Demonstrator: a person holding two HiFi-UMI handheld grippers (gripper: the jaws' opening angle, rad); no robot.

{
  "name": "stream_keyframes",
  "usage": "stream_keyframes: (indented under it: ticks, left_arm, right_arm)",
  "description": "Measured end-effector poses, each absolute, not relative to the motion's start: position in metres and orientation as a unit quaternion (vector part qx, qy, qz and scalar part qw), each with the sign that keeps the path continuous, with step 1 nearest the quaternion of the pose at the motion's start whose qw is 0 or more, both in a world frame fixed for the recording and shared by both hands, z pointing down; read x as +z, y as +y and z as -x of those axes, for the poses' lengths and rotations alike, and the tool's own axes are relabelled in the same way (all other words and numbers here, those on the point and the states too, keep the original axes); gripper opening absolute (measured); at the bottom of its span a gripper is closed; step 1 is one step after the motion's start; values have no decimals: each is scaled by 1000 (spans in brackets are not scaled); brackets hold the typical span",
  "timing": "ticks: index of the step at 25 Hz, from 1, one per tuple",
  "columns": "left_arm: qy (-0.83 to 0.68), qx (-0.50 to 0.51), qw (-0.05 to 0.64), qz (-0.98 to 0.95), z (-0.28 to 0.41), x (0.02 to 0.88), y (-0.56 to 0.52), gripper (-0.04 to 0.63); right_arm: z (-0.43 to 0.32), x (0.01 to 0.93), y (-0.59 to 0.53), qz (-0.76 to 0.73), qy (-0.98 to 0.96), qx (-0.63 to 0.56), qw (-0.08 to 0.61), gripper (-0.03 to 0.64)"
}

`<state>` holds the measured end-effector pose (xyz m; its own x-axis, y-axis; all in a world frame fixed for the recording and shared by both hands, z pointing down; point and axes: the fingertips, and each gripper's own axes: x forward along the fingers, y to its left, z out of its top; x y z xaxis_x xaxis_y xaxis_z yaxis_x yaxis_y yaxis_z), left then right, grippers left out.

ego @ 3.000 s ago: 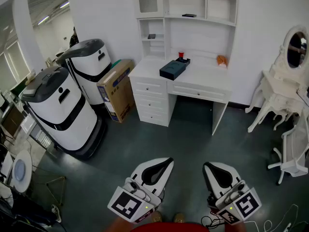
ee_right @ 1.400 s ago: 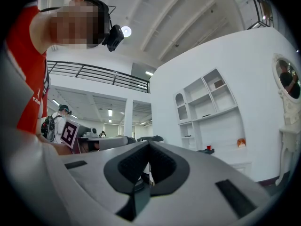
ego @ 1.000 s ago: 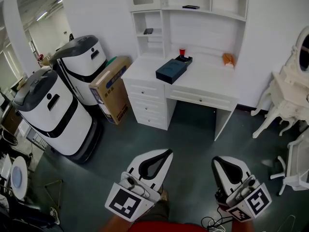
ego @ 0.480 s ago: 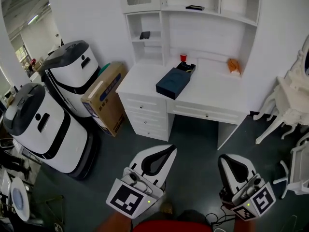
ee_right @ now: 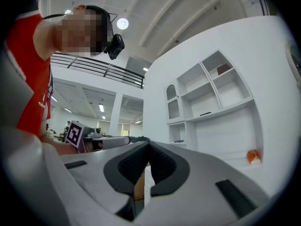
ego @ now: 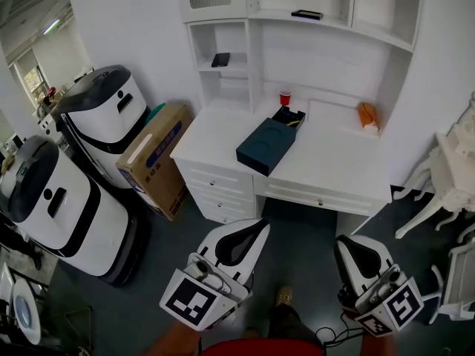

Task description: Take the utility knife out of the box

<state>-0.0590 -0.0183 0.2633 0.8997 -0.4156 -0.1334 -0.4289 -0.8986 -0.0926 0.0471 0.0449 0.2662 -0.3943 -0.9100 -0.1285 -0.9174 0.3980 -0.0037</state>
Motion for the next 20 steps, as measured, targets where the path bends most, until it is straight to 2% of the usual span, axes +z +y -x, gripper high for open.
stream_keyframes:
  ticks: [12,20]
  left_arm:
    - [272,46,68,959,-26,268,-145,6]
    - [288,43,75,954,-58,264,-202,6]
  right_arm:
    - [-141,267,-86,511,856,43,60,8]
    - [-172,269,-151,496,866,39,46,8]
